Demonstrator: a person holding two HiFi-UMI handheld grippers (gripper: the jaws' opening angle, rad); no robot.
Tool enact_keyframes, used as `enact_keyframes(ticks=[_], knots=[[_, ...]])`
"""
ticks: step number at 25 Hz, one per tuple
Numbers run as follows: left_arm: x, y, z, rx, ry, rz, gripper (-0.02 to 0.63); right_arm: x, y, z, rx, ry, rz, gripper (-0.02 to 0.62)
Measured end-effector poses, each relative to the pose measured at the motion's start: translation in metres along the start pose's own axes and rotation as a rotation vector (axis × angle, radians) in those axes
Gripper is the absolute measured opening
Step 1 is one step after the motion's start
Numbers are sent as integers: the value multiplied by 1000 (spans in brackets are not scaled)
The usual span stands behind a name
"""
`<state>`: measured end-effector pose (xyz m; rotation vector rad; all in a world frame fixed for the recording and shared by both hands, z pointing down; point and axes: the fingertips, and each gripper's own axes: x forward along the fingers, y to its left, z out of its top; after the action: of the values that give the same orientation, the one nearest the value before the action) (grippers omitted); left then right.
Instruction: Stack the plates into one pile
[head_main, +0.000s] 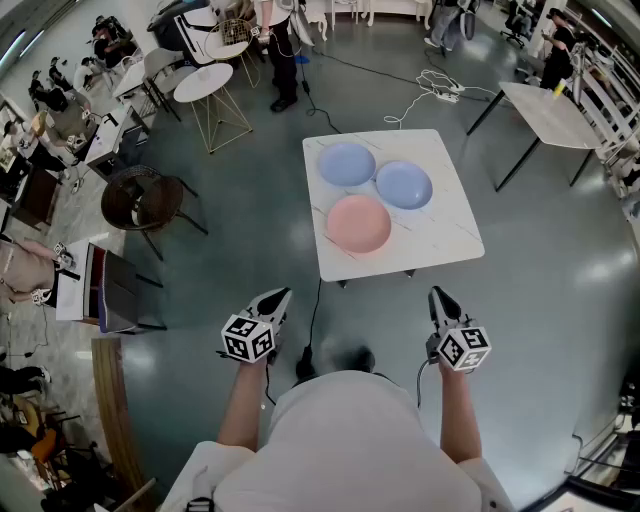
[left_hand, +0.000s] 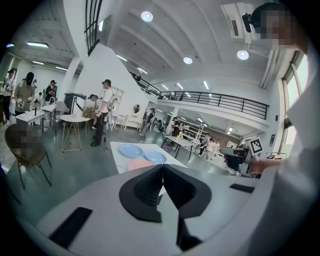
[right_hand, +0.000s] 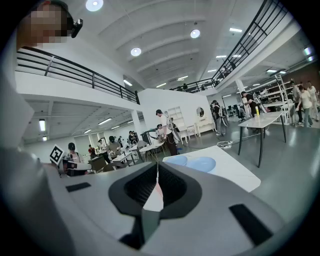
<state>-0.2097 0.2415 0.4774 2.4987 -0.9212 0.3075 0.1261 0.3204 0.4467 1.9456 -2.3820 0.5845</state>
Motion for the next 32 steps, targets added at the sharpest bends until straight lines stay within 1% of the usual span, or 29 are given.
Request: enact_keyframes(ticks=[13, 19, 26, 30, 32], knots=[[-3, -1, -8, -15, 9, 13, 12, 0, 5, -13, 34, 4, 19, 29], [2, -10, -9, -21, 14, 32, 12, 0, -4, -15, 53, 12, 39, 29], [9, -23, -12, -37, 1, 89, 12, -6, -31, -8, 50, 21, 60, 29], [11, -26, -12, -66, -28, 137, 12, -5, -48, -4, 41, 39, 84, 29], [15, -29, -16, -67, -37, 157, 14, -5, -58, -7, 47, 47, 88, 29]])
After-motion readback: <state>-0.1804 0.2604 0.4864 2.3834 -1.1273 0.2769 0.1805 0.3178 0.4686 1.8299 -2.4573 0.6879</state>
